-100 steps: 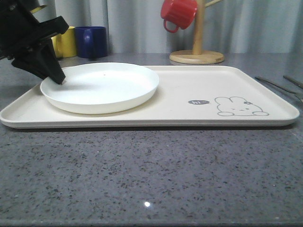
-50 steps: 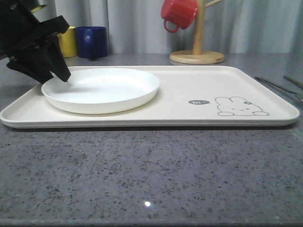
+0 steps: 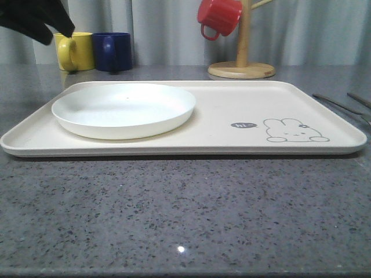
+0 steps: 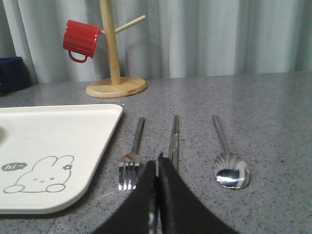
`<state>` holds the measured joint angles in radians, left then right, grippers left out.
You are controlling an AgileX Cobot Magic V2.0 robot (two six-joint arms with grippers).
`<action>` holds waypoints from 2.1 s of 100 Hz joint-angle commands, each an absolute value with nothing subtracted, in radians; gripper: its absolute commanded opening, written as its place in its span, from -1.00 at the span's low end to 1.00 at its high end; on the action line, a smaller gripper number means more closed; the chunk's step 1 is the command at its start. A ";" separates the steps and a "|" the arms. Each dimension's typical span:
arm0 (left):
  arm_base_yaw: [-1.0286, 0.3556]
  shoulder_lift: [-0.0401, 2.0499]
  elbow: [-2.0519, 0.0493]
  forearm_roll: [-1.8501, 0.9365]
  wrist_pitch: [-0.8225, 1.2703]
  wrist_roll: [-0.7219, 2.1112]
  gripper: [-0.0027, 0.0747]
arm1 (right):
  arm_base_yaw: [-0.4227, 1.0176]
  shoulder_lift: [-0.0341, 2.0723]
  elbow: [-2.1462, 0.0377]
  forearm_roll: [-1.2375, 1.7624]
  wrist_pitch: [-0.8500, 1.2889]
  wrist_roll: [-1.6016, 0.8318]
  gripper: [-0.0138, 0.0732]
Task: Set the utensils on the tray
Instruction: 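Open the left gripper and raise it away from the plate, then move the right gripper down over the silver fork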
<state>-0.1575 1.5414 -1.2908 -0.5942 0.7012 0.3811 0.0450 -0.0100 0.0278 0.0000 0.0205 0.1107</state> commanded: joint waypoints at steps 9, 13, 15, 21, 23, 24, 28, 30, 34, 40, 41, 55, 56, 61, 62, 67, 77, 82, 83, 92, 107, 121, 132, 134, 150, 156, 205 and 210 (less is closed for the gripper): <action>-0.159 1.341 -1.195 -0.608 0.537 0.378 -0.19 | 0.038 -0.029 0.028 0.000 -0.063 0.102 -0.84; -0.158 1.294 -1.156 -0.603 0.512 0.378 -0.19 | 0.038 -0.029 0.028 0.000 -0.063 0.102 -0.84; -0.158 1.271 -1.136 -0.603 0.501 0.378 -0.19 | 0.038 -0.029 0.028 0.000 -0.063 0.102 -0.84; -0.158 1.202 -1.084 -0.601 0.476 0.378 -0.19 | 0.038 -0.029 0.028 0.000 -0.063 0.102 -0.84; -0.158 1.186 -1.065 -0.601 0.466 0.378 -0.19 | 0.038 -0.029 0.028 0.000 -0.063 0.102 -0.84; -0.158 1.171 -1.052 -0.599 0.462 0.378 -0.19 | 0.038 -0.029 0.028 0.000 -0.063 0.102 -0.84; -0.158 1.126 -1.018 -0.597 0.436 0.378 -0.19 | 0.038 -0.029 0.028 0.000 -0.063 0.102 -0.84; -0.158 1.111 -0.998 -0.597 0.422 0.378 -0.19 | 0.038 -0.029 0.028 0.000 -0.063 0.102 -0.84; -0.158 1.064 -0.955 -0.597 0.389 0.378 -0.19 | 0.038 -0.029 0.028 0.000 -0.063 0.102 -0.84; -0.158 0.995 -0.892 -0.597 0.346 0.378 -0.19 | 0.038 -0.029 0.028 0.000 -0.063 0.102 -0.84; -0.158 0.987 -0.885 -0.597 0.336 0.378 -0.19 | 0.038 -0.029 0.028 0.000 -0.063 0.102 -0.84; -0.158 0.835 -0.751 -0.597 0.243 0.378 -0.19 | 0.038 -0.029 0.028 0.000 -0.063 0.102 -0.84; -0.158 0.820 -0.745 -0.597 0.239 0.378 -0.19 | 0.038 -0.029 0.028 0.000 -0.063 0.102 -0.84; -0.158 0.765 -0.698 -0.597 0.213 0.378 -0.19 | 0.038 -0.029 0.028 0.000 -0.063 0.102 -0.84; -0.158 0.757 -0.693 -0.597 0.207 0.378 -0.19 | 0.038 -0.029 0.028 0.000 -0.063 0.102 -0.84; -0.158 0.704 -0.657 -0.597 0.185 0.378 -0.19 | 0.038 -0.029 0.028 0.000 -0.063 0.102 -0.84; -0.158 0.599 -0.594 -0.597 0.158 0.378 -0.19 | 0.038 -0.029 0.028 0.000 -0.063 0.102 -0.84; -0.158 0.555 -0.563 -0.588 0.150 0.378 -0.19 | 0.038 -0.029 0.028 0.000 -0.063 0.102 -0.84; -0.158 0.549 -0.559 -0.586 0.147 0.378 -0.19 | 0.038 -0.029 0.028 0.000 -0.063 0.102 -0.84; -0.158 0.470 -0.509 -0.557 0.129 0.378 -0.19 | 0.038 -0.029 0.028 0.000 -0.063 0.102 -0.84; -0.158 0.374 -0.447 -0.491 0.112 0.378 -0.19 | 0.038 -0.029 0.028 0.000 -0.063 0.102 -0.84; -0.158 0.307 -0.400 -0.439 0.108 0.378 -0.20 | 0.038 -0.029 0.028 0.000 -0.063 0.102 -0.84; -0.158 0.291 -0.385 -0.437 0.097 0.378 -0.20 | 0.038 -0.029 0.028 0.000 -0.063 0.102 -0.84; -0.158 0.291 -0.385 -0.437 0.097 0.378 -0.20 | 0.038 -0.029 0.028 0.000 -0.063 0.102 -0.84; -0.158 0.291 -0.385 -0.428 0.099 0.378 -0.40 | 0.038 -0.029 0.028 0.000 -0.079 0.102 -0.84; -0.158 0.291 -0.385 -0.428 0.101 0.378 -0.58 | 0.038 -0.029 0.028 0.000 -0.106 0.102 -0.84; -0.158 0.291 -0.385 -0.426 0.101 0.378 -0.98 | 0.038 0.075 -0.272 0.000 0.222 0.102 -0.84; -0.158 0.291 -0.385 -0.426 0.101 0.378 -0.98 | 0.038 0.126 -0.334 0.000 0.285 0.102 -0.84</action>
